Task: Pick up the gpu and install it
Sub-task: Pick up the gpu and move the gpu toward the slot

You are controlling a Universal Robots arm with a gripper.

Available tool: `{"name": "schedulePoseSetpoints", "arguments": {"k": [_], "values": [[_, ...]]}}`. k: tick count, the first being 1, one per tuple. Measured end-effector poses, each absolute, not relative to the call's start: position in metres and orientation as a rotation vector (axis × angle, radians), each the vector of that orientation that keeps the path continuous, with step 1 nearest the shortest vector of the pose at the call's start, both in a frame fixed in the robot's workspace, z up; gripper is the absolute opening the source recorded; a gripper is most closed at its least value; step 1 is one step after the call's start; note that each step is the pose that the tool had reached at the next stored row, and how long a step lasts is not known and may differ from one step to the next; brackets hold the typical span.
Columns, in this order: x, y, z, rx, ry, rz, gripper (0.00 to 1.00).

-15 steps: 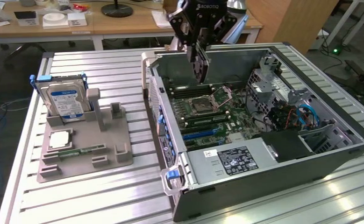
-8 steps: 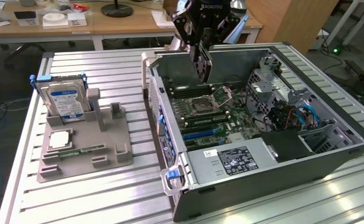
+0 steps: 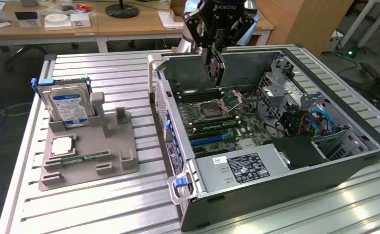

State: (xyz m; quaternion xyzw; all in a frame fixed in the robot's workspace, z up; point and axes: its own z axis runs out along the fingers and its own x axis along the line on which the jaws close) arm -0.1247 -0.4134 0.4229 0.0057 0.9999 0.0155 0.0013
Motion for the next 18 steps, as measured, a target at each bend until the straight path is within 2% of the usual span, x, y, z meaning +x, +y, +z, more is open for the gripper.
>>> {"name": "schedulePoseSetpoints", "arguments": {"k": [18], "values": [[-0.107,-0.413,0.423,0.016,3.139,0.048,0.27]]}}
